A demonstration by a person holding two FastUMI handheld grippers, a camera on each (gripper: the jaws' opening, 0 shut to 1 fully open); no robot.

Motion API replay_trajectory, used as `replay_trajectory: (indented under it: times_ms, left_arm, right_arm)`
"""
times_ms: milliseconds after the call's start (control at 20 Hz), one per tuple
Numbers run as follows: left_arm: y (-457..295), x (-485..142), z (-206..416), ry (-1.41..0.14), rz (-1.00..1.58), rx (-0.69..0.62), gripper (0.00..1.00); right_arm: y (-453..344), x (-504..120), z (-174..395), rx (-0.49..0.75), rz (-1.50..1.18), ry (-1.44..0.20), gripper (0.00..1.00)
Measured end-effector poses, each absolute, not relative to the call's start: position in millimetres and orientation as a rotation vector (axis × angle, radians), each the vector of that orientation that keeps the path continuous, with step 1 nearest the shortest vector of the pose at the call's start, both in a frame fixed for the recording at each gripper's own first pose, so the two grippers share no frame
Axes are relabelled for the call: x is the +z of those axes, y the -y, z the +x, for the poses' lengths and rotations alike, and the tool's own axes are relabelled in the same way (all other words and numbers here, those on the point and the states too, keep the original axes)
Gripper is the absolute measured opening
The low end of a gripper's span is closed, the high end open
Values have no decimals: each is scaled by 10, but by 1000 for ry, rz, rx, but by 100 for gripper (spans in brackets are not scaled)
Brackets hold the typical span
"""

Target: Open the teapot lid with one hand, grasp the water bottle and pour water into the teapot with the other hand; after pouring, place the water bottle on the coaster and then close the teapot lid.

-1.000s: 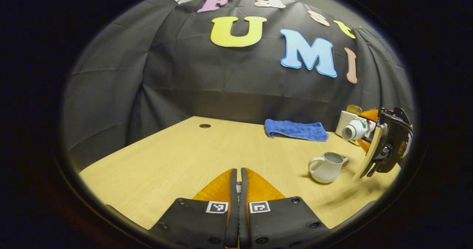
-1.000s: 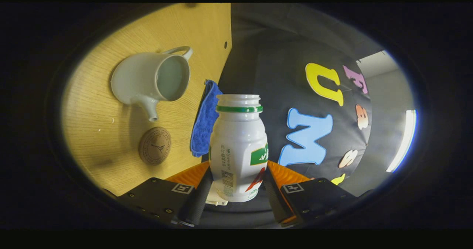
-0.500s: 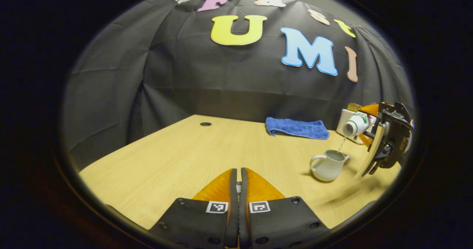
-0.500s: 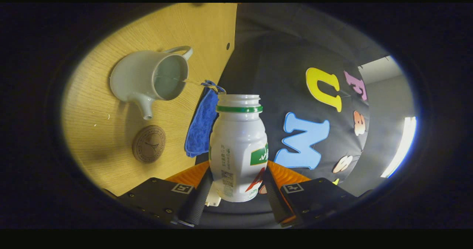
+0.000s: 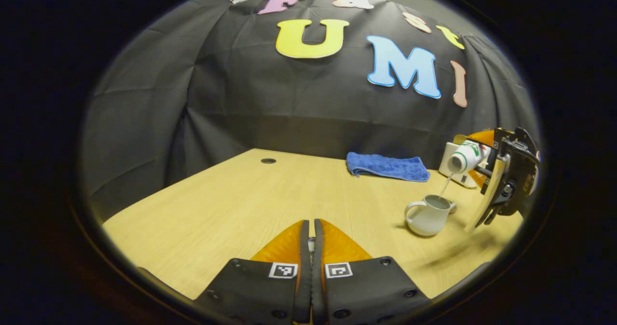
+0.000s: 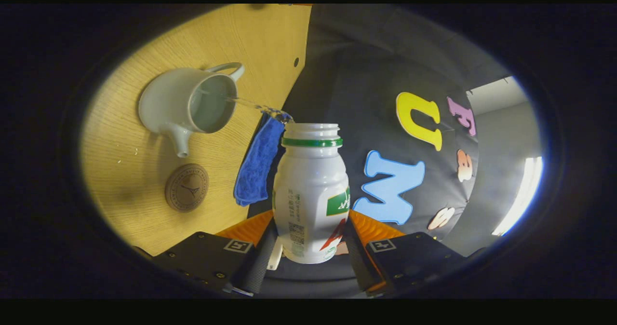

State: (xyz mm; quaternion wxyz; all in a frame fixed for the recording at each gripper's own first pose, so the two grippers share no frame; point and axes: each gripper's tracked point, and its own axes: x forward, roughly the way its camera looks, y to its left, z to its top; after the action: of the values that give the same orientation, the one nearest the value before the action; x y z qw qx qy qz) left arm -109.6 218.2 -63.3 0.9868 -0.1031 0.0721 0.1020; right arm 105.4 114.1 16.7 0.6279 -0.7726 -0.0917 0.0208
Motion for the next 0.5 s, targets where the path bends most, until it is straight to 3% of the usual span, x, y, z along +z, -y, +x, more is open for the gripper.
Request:
replay_trajectory:
  times_ms: [150,300,450,500]
  left_arm:
    - [-2185,-641,-1102,-146,-208,205,10]
    - [-2182,-649,-1093,-146,-208,207,7]
    - [-2183,-650,-1102,-147,-208,207,10]
    - [-2182,-652,-1092,-148,-207,208,7]
  right_arm:
    - [-1158,203,1072,46,-1778,216,72]
    - [-1158,215,1072,44,-1785,222,72]
    - [-1172,222,1068,42,-1789,230,72]
    - [-1165,224,1066,42,-1791,231,72]
